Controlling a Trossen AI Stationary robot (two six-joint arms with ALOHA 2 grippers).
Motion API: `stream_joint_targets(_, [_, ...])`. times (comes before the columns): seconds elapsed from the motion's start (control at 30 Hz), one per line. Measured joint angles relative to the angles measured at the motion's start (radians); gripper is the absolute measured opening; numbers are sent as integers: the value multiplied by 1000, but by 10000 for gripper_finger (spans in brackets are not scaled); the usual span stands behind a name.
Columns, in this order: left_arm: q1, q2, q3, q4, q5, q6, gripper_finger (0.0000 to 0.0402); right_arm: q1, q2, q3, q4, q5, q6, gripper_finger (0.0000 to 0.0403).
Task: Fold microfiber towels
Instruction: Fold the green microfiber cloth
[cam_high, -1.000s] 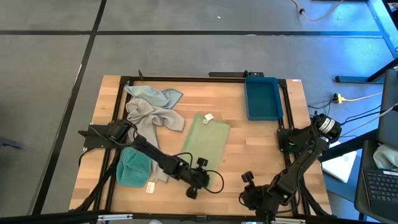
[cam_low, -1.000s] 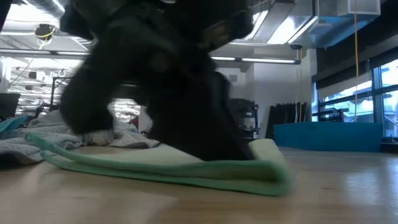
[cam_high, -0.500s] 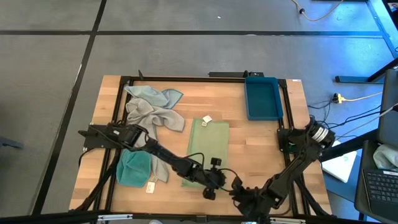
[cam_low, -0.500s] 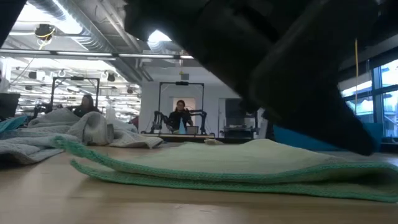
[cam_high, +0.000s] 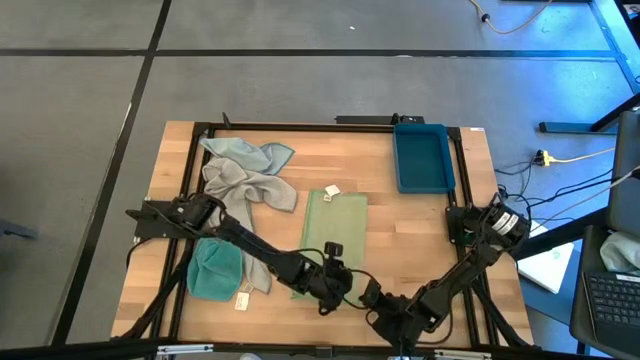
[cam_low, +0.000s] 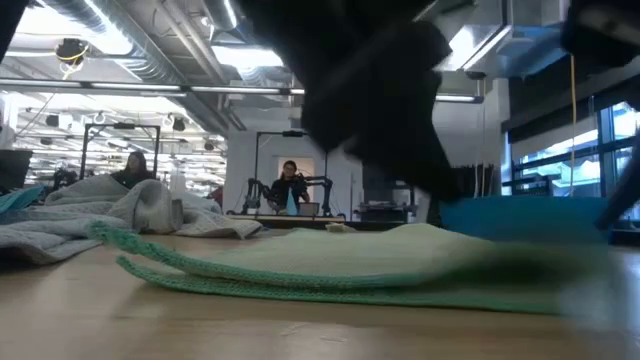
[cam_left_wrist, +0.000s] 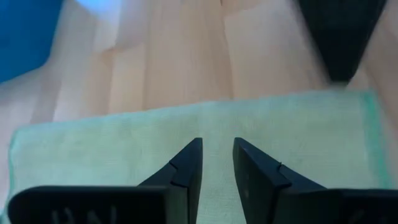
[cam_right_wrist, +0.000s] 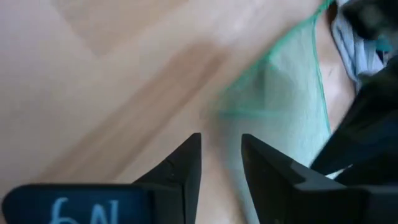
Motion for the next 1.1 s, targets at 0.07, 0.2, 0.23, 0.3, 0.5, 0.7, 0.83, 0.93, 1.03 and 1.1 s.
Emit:
stream_joint_targets(0.07, [-7, -24, 0, -3, 1, -6, 82, -19, 0, 0, 1, -2, 1, 116])
stream_joint_targets(0.2, [-30, -59, 0, -20, -6, -13, 82, -41, 0, 0, 1, -3, 1, 116])
stream_joint_targets(0.23, [-37, -62, 0, -33, -13, -14, 82, -43, 0, 0, 1, -4, 1, 116])
stream_joint_targets(0.3, [-50, -64, 0, -67, -43, -16, 82, -51, 0, 0, 0, -36, -2, 116])
stream_joint_targets(0.5, [-67, -67, 0, -183, -98, -103, 82, -60, -1, 0, -6, -149, -24, 116])
stream_joint_targets(0.7, [-70, -67, 0, -221, -98, -163, 82, -75, -1, 0, 30, -174, -63, 116])
stream_joint_targets(0.83, [-78, -67, 0, -262, -98, -192, 82, -102, -1, 0, 73, -240, -67, 116])
stream_joint_targets(0.93, [-84, -67, 0, -309, -98, -226, 82, -118, -1, 0, 82, -256, -69, 115])
stream_joint_targets(1.03, [-91, -67, 0, -341, -98, -249, 82, -127, -2, 0, 75, -274, -69, 107])
stream_joint_targets(1.1, [-98, -67, 0, -356, -99, -260, 82, -129, -2, 1, 70, -287, -71, 97])
